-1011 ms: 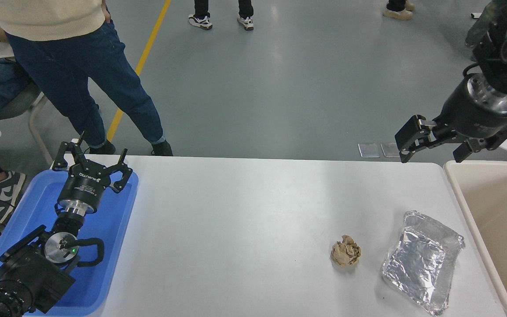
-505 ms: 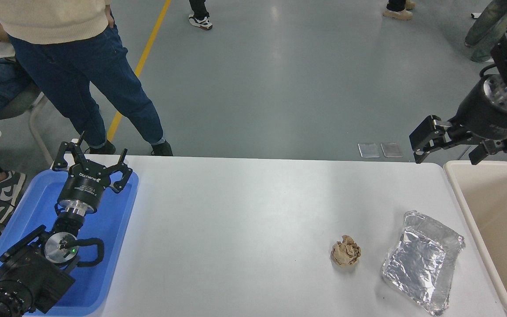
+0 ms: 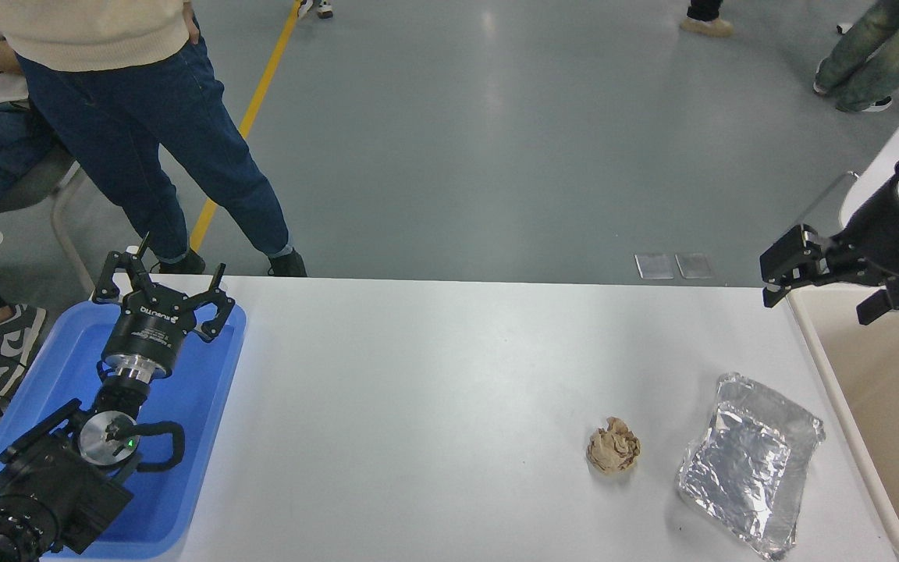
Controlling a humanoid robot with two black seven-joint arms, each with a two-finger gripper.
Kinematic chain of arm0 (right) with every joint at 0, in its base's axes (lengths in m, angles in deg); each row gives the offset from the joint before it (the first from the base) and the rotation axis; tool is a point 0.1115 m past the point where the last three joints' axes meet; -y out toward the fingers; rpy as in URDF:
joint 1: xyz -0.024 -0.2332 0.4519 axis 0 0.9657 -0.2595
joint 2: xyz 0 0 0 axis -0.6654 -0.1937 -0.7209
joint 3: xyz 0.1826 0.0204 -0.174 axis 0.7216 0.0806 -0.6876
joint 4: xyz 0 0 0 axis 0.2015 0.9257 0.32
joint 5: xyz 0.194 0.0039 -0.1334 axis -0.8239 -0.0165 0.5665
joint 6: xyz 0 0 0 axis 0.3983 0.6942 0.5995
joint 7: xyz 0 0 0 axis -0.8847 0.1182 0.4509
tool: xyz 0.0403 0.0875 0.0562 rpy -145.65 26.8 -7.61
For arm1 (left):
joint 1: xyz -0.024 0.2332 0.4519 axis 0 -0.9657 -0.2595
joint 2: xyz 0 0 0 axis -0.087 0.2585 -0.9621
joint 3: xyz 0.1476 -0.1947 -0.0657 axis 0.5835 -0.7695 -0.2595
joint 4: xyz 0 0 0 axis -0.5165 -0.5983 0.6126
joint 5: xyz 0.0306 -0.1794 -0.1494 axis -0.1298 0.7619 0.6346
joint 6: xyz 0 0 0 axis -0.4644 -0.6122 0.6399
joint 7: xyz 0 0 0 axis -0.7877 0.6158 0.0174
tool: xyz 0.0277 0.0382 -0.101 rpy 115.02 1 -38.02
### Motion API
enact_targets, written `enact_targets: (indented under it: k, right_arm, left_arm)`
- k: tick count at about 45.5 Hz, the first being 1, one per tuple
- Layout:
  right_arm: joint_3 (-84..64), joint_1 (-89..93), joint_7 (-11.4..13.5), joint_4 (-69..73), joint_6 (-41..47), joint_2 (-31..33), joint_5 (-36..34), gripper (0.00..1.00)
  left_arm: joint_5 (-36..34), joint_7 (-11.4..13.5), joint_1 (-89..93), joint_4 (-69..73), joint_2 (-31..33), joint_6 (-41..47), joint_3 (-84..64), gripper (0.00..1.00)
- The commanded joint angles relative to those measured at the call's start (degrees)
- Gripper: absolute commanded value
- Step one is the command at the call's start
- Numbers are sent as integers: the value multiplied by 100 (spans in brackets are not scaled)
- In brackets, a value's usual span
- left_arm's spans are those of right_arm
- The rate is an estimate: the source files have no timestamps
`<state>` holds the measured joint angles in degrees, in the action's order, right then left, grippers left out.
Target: Pick up foil plate and place in dustbin
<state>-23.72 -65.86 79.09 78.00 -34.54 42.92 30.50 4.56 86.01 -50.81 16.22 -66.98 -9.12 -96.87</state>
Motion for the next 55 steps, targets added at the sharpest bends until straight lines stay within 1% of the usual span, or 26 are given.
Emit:
enact_targets:
  k: [1, 9, 15, 19, 29, 33, 40, 44, 46, 52, 55]
  right_arm:
    - [33, 1149, -1, -342, -732, 190, -61, 90]
    - [191, 1755, -1, -342, -1401, 207, -79, 90]
    - [463, 2195, -1, -342, -1998, 330, -79, 96]
    - [665, 2485, -1, -324, -2341, 392, -79, 96]
    - [1078, 3258, -1, -333, -2500, 410, -61, 96]
    - [1359, 3557, -1, -394, -2553, 515, -52, 95]
    - [1799, 4190, 8, -465, -3036, 515, -52, 95]
    - [1852, 4375, 8, -482, -3124, 489, -44, 95]
    - [1861, 4428, 8, -482, -3177, 480, -44, 93]
    - [1870, 4568, 8, -482, -3397, 480, -17, 80]
    - [1879, 4595, 8, -482, -3493, 480, 18, 79]
  left_arm:
    - [7, 8, -1, 0, -9, 1, -1, 100]
    - [15, 8, -10, 0, -9, 9, 8, 100]
    - [15, 8, -10, 0, -9, 9, 8, 100]
    - [15, 8, -10, 0, -9, 9, 8, 100]
    - [24, 8, -10, 0, -9, 9, 7, 100]
    - [24, 8, -10, 0, -9, 9, 7, 100]
    - [16, 8, -1, 0, -9, 9, -1, 100]
    - [24, 8, -10, 0, -9, 9, -1, 100]
    - [24, 8, -10, 0, -9, 9, 8, 100]
    - [24, 8, -10, 0, -9, 9, -1, 100]
    - [24, 8, -10, 0, -9, 9, 7, 100]
